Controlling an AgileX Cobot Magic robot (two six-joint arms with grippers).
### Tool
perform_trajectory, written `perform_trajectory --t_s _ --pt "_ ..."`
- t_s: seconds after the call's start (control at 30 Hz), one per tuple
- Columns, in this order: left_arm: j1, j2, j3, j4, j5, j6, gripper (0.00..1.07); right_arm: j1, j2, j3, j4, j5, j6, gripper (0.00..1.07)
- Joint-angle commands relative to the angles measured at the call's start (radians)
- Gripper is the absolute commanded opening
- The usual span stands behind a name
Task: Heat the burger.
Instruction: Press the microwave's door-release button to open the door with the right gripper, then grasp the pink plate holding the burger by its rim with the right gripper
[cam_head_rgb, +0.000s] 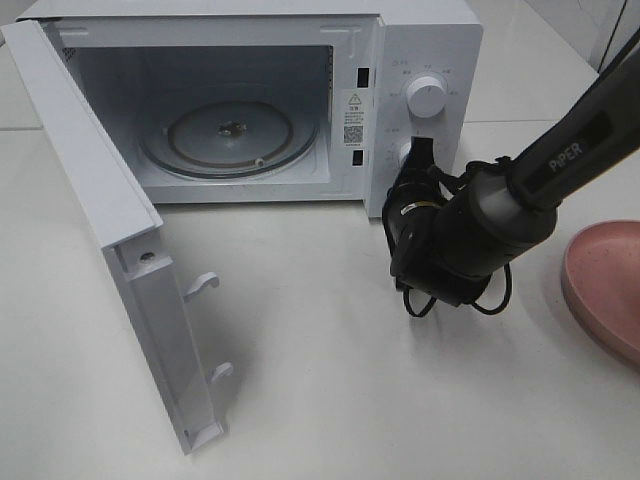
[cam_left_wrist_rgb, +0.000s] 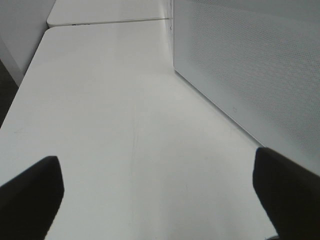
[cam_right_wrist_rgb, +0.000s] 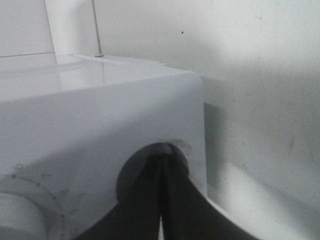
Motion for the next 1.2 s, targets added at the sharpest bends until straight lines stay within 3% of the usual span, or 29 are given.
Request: perform_trajectory --t_s 0.03,1.2 --pt "-0.003 -0.021 0.003 0.002 -0.001 -0.004 0.98 -0.012 -0.037 -0.008 -0.079 -0.049 -0.016 0.00" --pt "-0.003 -0.021 0.003 0.003 -0.001 -0.004 0.98 0.007 -0.153 0.171 -0.087 0.033 -0.056 0.00"
